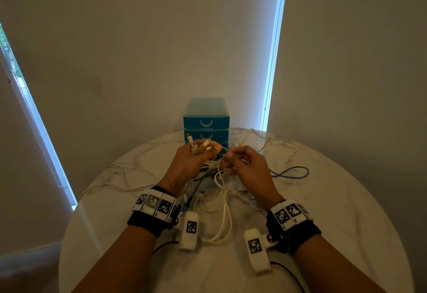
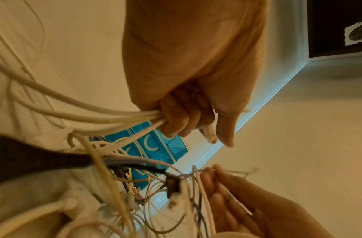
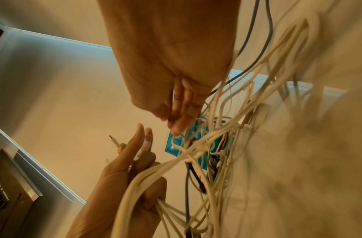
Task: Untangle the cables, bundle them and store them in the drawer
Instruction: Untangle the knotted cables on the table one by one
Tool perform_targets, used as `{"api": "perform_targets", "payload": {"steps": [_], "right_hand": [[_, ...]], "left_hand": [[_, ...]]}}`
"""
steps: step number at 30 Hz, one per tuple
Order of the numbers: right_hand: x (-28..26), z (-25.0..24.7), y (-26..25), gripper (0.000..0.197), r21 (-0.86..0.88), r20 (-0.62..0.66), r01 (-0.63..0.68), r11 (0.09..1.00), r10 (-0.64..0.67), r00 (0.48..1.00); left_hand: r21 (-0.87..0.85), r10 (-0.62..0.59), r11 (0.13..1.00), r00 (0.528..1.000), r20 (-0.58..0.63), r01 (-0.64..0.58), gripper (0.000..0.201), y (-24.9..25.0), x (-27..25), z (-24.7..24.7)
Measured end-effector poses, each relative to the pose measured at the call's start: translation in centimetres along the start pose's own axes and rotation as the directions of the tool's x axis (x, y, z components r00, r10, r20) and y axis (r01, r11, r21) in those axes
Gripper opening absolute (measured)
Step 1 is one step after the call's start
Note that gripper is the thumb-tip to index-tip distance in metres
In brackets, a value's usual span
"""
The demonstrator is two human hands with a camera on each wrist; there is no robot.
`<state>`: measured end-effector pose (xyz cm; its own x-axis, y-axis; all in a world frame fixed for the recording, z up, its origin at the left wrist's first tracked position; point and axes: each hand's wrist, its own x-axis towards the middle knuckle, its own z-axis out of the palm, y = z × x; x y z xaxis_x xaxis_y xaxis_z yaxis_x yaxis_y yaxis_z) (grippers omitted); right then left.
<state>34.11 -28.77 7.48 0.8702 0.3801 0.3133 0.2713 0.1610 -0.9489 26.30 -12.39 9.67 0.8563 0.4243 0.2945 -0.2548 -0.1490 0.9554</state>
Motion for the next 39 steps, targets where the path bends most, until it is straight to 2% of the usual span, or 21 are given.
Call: {"api": "perform_targets", "payload": {"steps": [2,4,8,13,16,17,18,20,22,24,26,28,30,33,36,39], "right_hand": [[0.3,-0.3,-0.2,0.016,0.113,-0.082,0.037,0.993,-0.028,0.996],[0.4,-0.5,-0.3,0.019,0.194,-0.089,0.043,0.980,-0.026,0.996],[0.5,-0.5,-0.6,0.014,0.352,-0.048,-0.031,0.936,0.051,0.998],[0.4,-1.2,-1.5,0.018,0.647,0.053,-0.179,0.741,0.191,0.980],[0.7,-1.8,-1.4,0.017,0.782,0.084,-0.222,0.582,0.255,0.963],[0.8,-2.0,-1.5,0.017,0.799,0.086,-0.226,0.557,0.266,0.960],[0.9,-2.2,-1.5,0.017,0.793,0.079,-0.230,0.564,0.280,0.957],[1.2,-2.7,-1.6,0.019,0.732,0.050,-0.240,0.638,0.301,0.952],[1.6,-3.5,-1.9,0.019,0.656,0.013,-0.240,0.716,0.308,0.951],[1.9,-4.6,-2.4,0.015,0.570,-0.026,-0.243,0.785,0.312,0.950],[2.3,-5.9,-3.2,0.017,0.393,-0.049,-0.243,0.887,0.284,0.958],[2.8,-6.9,-4.0,0.032,0.114,-0.069,-0.203,0.972,0.212,0.975],[3.2,-7.3,-4.9,0.044,-0.093,-0.105,-0.119,0.988,0.110,0.988],[3.6,-7.2,-6.3,0.057,-0.212,-0.134,0.017,0.977,-0.046,0.990],[3.9,-6.3,-8.1,0.058,-0.215,-0.138,0.146,0.966,-0.178,0.974],[4.1,-5.1,-10.2,0.051,-0.088,-0.196,0.272,0.958,-0.284,0.938]], "left_hand": [[0.083,-0.034,0.996,0.997,0.067,0.029,0.020,-0.2,0.0,-0.1],[0.188,-0.085,0.980,0.991,0.103,0.064,0.022,-0.3,0.0,-0.1],[0.280,-0.153,0.951,0.987,0.053,0.132,0.019,-0.8,0.4,-0.1],[0.229,-0.174,0.953,0.978,-0.118,0.198,0.020,-1.2,0.8,-0.7],[0.159,-0.200,0.963,0.971,-0.131,0.220,0.016,-1.1,0.8,-0.7],[0.137,-0.191,0.969,0.974,-0.120,0.207,0.016,-1.1,0.7,-0.7],[0.108,-0.178,0.976,0.977,-0.118,0.191,0.016,-0.9,0.6,-0.6],[0.043,-0.164,0.984,0.977,-0.139,0.171,0.015,-0.5,0.5,-0.7],[-0.039,-0.135,0.991,0.969,-0.206,0.130,0.018,-0.1,0.7,-1.3],[-0.187,-0.117,0.980,0.955,-0.273,0.067,0.012,0.5,1.0,-2.2],[-0.339,-0.097,0.940,0.935,-0.341,-0.026,0.021,1.1,1.3,-3.5],[-0.428,-0.077,0.896,0.907,-0.414,-0.119,0.024,1.7,1.3,-5.0],[-0.493,-0.066,0.847,0.882,-0.467,-0.198,0.022,2.0,1.3,-6.3],[-0.561,-0.041,0.773,0.859,-0.510,-0.296,0.026,2.1,1.2,-7.9],[-0.570,0.001,0.745,0.855,-0.518,-0.347,0.029,2.4,1.2,-9.0],[-0.557,0.012,0.748,0.847,-0.531,-0.360,0.031,2.8,0.9,-9.2]]}}
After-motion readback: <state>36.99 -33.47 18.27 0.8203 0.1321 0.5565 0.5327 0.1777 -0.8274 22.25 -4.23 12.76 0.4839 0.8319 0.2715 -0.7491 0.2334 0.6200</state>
